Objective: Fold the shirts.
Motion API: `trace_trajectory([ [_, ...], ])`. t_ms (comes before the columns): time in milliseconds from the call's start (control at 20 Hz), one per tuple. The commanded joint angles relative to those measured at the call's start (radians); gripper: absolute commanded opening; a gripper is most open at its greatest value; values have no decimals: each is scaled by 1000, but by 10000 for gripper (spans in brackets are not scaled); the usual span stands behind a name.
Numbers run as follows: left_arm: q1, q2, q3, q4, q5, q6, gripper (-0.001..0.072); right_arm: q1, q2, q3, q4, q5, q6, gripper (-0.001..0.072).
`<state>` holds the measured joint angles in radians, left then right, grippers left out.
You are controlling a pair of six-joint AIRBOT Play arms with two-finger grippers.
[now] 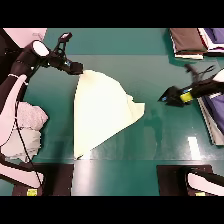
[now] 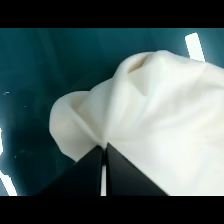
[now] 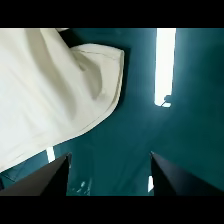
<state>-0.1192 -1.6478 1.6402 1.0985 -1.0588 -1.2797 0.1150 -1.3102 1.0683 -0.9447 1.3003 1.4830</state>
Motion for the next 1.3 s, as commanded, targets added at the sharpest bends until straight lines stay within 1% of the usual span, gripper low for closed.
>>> trace_trajectory([
  [0, 2, 34, 3, 11, -77, 5, 27, 99, -115, -114, 132, -217, -73, 547],
  [50, 2, 34, 3, 11, -89, 5, 26, 126, -154, -111, 163, -255, -81, 548],
  [150, 2, 35, 3, 12, -101, 5, 27, 174, -235, -66, 163, -278, -82, 546],
  [250, 2, 35, 3, 12, -112, 5, 27, 204, -294, -19, 164, -277, -82, 461],
  [400, 2, 38, 3, 12, -126, 5, 26, 214, -330, 27, 164, -280, -82, 439],
  [450, 2, 45, 3, 13, -128, 4, 26, 213, -327, 29, 163, -284, -82, 282],
  [500, 2, 58, 3, 13, -124, 4, 26, 211, -319, 29, 156, -288, -89, 56],
  [550, 2, 80, 3, 13, -111, 4, 26, 208, -309, 29, 156, -292, -111, 16],
  [650, 2, 151, 4, 25, -82, 4, 25, 193, -252, 29, 158, -306, -116, 15],
  [750, 2, 264, 5, 34, -44, 5, 26, 157, -148, 56, 156, -303, -116, 15],
  [850, 2, 397, 21, 55, -15, 5, 26, 108, -33, 153, 155, -272, -117, 15],
  [1000, 2, 583, 68, 43, -13, 4, 26, 48, 114, 362, 137, -234, -116, 14],
  [1150, 2, 721, 105, -50, -51, 4, 26, 35, 206, 565, 61, -177, -114, 15],
  [1250, 2, 766, 118, -164, -98, 5, 26, 35, 242, 651, 52, -129, -114, 14],
])
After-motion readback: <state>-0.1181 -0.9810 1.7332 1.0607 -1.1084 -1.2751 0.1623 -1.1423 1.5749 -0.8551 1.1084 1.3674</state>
